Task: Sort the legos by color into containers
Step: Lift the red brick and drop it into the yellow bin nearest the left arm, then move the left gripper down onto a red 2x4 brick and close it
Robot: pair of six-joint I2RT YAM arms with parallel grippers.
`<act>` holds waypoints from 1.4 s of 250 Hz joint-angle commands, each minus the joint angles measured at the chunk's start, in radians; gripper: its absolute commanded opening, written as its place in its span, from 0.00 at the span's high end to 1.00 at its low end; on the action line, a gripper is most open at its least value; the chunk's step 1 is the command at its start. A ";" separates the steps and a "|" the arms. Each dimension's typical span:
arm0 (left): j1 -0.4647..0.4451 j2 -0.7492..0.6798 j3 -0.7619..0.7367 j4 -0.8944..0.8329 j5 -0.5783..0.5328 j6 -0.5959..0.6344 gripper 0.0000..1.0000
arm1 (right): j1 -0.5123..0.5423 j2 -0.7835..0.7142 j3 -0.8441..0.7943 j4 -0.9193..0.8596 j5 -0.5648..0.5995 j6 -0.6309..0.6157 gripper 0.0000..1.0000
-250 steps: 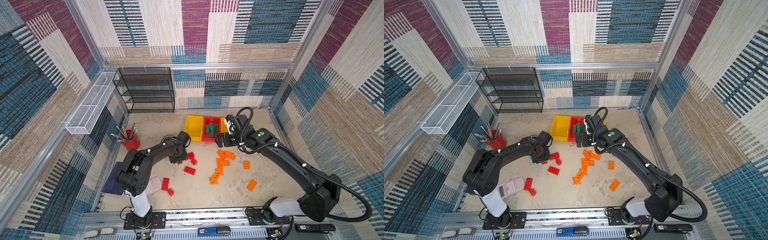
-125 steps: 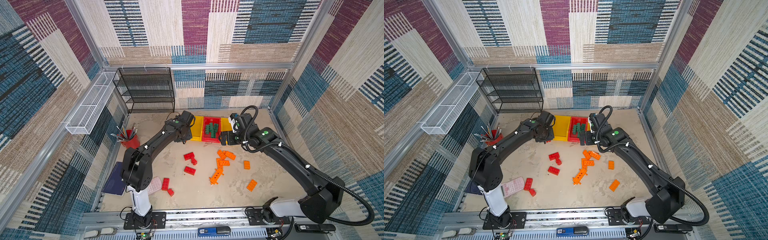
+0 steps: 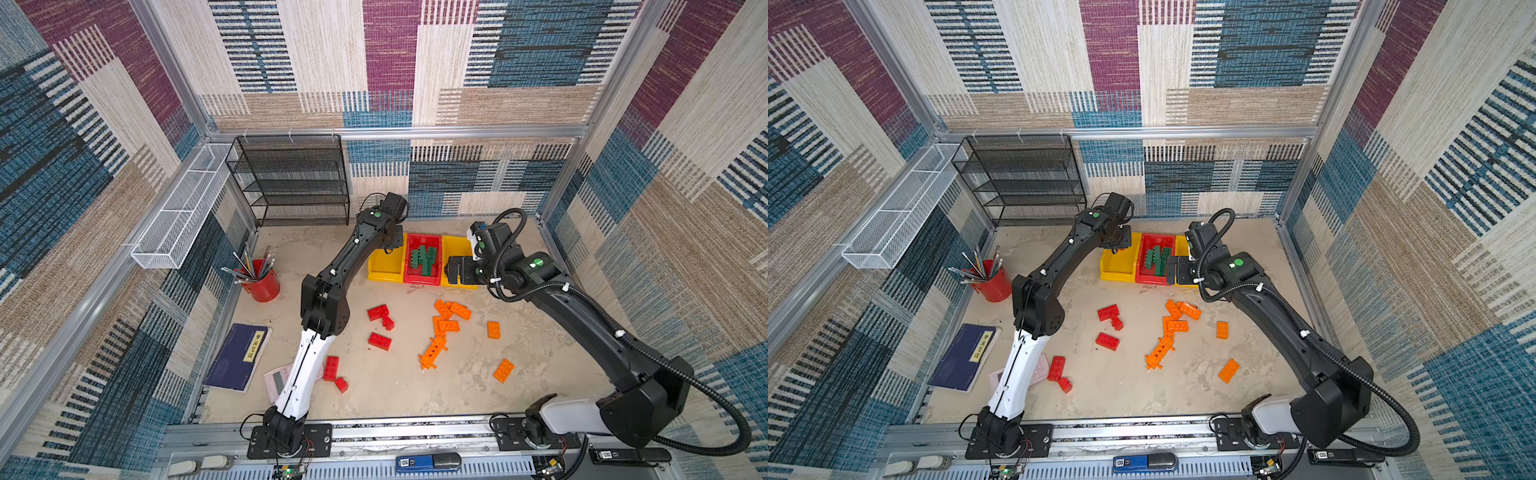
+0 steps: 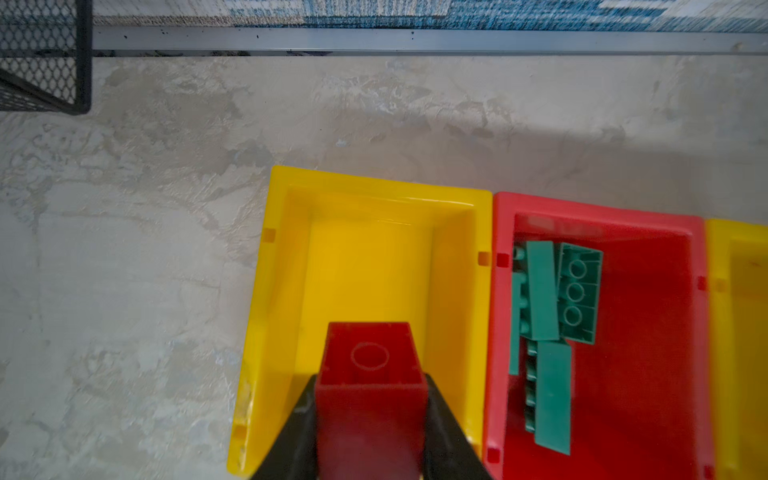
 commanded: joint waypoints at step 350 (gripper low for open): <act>-0.044 -0.792 -1.387 0.450 0.195 0.272 0.35 | -0.008 -0.152 -0.138 0.037 -0.118 0.017 0.00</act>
